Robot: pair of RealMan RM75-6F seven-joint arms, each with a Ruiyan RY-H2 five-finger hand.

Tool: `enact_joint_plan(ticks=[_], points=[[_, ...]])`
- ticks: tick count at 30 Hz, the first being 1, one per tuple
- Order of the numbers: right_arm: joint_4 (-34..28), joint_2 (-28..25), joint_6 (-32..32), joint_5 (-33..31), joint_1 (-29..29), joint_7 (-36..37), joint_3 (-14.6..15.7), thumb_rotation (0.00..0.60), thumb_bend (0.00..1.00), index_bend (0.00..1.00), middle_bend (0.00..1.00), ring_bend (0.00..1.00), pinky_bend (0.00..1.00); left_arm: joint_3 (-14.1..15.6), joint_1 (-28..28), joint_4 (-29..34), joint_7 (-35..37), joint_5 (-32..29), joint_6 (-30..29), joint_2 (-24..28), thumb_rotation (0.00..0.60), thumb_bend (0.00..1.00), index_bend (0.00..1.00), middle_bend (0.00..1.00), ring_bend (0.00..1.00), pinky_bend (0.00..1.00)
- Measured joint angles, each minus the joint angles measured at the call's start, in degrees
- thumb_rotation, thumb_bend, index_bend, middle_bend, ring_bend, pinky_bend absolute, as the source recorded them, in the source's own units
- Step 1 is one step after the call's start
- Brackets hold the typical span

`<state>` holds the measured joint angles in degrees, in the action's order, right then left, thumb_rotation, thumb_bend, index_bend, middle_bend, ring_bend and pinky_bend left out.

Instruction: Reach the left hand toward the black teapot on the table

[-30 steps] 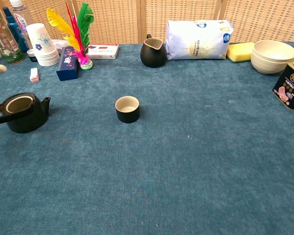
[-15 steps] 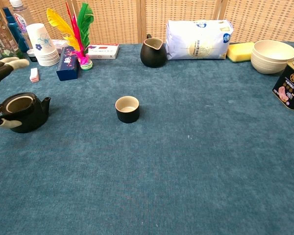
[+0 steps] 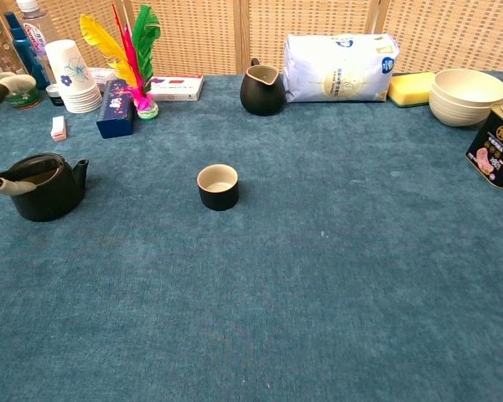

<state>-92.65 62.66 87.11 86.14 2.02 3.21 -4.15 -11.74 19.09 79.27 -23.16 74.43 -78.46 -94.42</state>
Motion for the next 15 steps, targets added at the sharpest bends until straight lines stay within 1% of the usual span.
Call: enact_joint_plan(ticks=[3, 5, 6, 10, 11, 13, 15], points=[[-0.22, -0.22, -0.44, 0.01, 0.08, 0.27, 0.19, 0.299, 0.00, 0.00, 0.00, 0.00, 0.00, -0.77, 0.09, -0.25, 0.05, -0.95, -0.08, -0.08, 0.600, 0.00, 0.06, 0.01, 0.05, 0.25], [-0.32, -0.32, -0.65, 0.08, 0.14, 0.31, 0.31, 0.305, 0.00, 0.00, 0.00, 0.00, 0.00, -1.53, 0.37, -0.57, -0.09, -1.68, -0.01, -0.22, 0.600, 0.00, 0.13, 0.08, 0.14, 0.37], [-0.35, -0.34, -0.75, 0.10, 0.16, 0.31, 0.36, 0.306, 0.00, 0.00, 0.00, 0.00, 0.00, -2.15, 0.67, -0.80, -0.21, -2.17, 0.06, -0.34, 0.600, 0.00, 0.16, 0.12, 0.18, 0.41], [-0.48, -0.46, -1.29, -0.12, 0.30, 0.24, 0.45, 0.308, 0.00, 0.00, 0.00, 0.00, 0.00, -4.19, 2.01, -1.20, -0.27, -3.58, 0.45, -0.65, 0.600, 0.02, 0.27, 0.25, 0.33, 0.54], [-0.50, -0.49, -1.44, -0.26, 0.35, 0.24, 0.44, 0.309, 0.00, 0.00, 0.00, 0.00, 0.00, -4.48, 2.25, -1.20, -0.34, -3.77, 0.49, -0.63, 0.600, 0.04, 0.31, 0.28, 0.37, 0.58], [-0.51, -0.51, -1.66, -0.45, 0.42, 0.27, 0.41, 0.312, 0.00, 0.00, 0.00, 0.00, 0.00, -4.91, 2.57, -1.14, -0.77, -4.00, 0.30, -0.60, 0.600, 0.06, 0.35, 0.33, 0.42, 0.63], [-0.53, -0.54, -1.85, -0.48, 0.49, 0.33, 0.45, 0.315, 0.00, 0.00, 0.00, 0.00, 0.00, -5.24, 2.82, -1.15, -1.21, -4.16, -0.11, -0.60, 0.600, 0.10, 0.40, 0.39, 0.49, 0.68]])
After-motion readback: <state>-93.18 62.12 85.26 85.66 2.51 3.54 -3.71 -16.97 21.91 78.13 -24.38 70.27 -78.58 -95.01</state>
